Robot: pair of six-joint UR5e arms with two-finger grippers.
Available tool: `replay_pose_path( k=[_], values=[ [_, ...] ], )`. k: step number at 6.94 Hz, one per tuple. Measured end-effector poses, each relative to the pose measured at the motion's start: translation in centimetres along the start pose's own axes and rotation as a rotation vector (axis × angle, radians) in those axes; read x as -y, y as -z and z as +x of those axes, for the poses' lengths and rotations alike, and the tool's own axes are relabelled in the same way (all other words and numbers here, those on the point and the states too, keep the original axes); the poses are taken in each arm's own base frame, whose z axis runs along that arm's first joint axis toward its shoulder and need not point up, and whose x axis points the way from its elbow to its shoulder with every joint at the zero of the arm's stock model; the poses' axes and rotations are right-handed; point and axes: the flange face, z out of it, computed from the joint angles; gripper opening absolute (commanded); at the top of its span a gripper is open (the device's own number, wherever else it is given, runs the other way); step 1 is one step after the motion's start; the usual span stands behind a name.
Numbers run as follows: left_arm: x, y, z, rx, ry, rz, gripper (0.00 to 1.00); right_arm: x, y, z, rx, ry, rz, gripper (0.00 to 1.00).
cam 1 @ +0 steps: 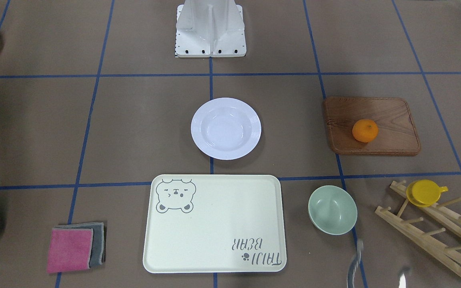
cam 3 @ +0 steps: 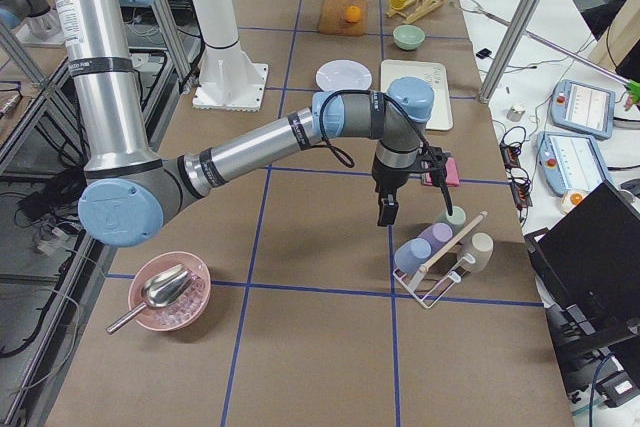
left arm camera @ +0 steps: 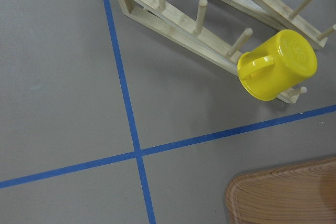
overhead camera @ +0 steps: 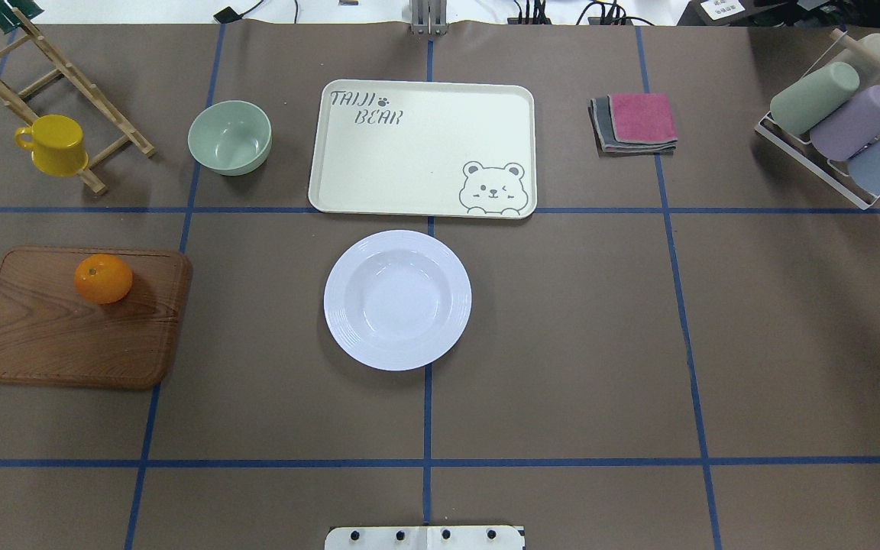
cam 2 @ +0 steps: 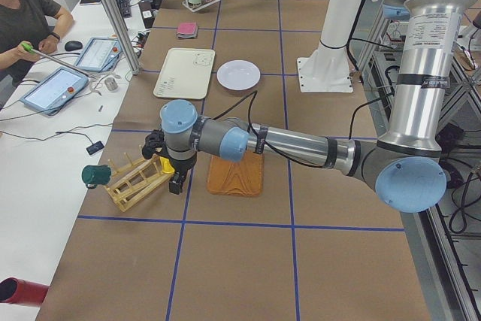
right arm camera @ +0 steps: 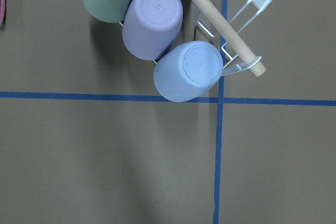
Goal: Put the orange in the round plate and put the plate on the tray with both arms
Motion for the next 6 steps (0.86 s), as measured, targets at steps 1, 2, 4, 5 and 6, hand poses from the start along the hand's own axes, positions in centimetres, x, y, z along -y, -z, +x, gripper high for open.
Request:
replay_pose_path(
  k=[1,2,4,5,6],
  values=[
    [0.1,0.0,0.0,0.0,0.0,0.001,0.99,-0.1,0.2,0.0,-0.005,0.002,0.001,1.0],
    [0.6,0.3,0.5,0.0,0.012,0.005,0.99,-0.2,0.4,-0.2,-0.012,0.007,0.002,1.0],
    [3.8,1.0,4.1,-0.012,0.072,0.024,0.99,-0.2,0.8,-0.4,-0.016,0.008,0.0,1.0],
    [5.5,-0.2,7.9,-0.029,0.089,0.009,0.99,-0.3,0.8,-0.5,-0.013,0.01,-0.001,1.0],
    [6.9,-2.6,12.9,-0.045,0.1,-0.019,0.99,-0.3,0.8,-1.0,-0.006,0.019,-0.001,1.0]
  ],
)
